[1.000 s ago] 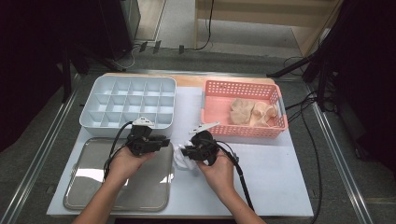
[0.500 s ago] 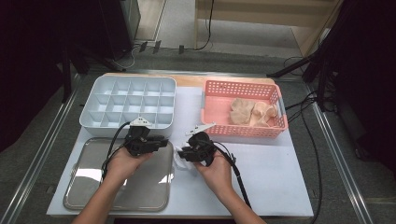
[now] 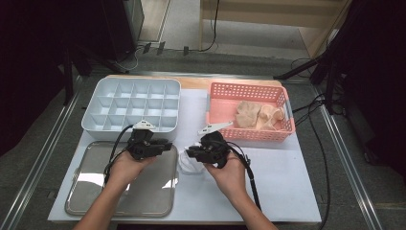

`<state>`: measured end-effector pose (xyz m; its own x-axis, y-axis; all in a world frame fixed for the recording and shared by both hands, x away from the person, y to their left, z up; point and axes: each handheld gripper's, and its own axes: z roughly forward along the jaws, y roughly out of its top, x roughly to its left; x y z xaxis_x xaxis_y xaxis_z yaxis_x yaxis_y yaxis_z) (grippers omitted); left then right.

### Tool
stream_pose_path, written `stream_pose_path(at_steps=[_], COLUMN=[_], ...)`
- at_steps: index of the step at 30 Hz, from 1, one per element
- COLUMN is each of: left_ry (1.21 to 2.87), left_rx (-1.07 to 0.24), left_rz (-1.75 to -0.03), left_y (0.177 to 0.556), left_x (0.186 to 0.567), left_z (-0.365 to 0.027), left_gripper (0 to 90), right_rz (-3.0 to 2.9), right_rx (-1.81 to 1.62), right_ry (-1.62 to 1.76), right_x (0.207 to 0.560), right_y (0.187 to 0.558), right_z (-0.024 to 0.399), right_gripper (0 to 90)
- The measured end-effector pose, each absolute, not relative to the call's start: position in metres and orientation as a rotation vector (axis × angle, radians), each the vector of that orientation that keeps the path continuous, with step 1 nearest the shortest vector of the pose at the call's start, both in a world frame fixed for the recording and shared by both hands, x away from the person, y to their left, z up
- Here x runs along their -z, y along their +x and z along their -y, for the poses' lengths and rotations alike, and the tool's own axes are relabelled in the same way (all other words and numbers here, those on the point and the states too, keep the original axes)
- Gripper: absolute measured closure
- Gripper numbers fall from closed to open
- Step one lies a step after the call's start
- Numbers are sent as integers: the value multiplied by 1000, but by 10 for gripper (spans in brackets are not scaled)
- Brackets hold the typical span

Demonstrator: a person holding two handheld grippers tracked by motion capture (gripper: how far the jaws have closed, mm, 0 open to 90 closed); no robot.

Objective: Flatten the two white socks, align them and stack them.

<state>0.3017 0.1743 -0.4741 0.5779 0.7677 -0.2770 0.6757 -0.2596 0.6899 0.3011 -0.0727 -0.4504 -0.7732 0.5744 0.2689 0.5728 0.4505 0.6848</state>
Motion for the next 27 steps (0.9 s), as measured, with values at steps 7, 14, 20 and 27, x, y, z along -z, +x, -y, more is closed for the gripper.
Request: stream_pose_path(at_steps=[7, 14, 20, 27], left_ry=[2010, 2027, 2062, 2122], left_rx=[-143, -127, -79, -67], left_rz=[-1137, -1116, -1054, -1082], left_y=[302, 300, 296, 298], left_x=[474, 476, 479, 491], left_z=[-169, -160, -142, -136], left_gripper=[716, 714, 713, 715], right_rz=[-2641, -2655, -2638, -2632], right_rx=[-1167, -1140, -1153, -1160], right_ry=[1223, 1231, 1220, 1211], right_x=[473, 480, 479, 481], right_y=[315, 318, 315, 313], right_z=[101, 99, 103, 104], right_gripper=[900, 894, 698, 552])
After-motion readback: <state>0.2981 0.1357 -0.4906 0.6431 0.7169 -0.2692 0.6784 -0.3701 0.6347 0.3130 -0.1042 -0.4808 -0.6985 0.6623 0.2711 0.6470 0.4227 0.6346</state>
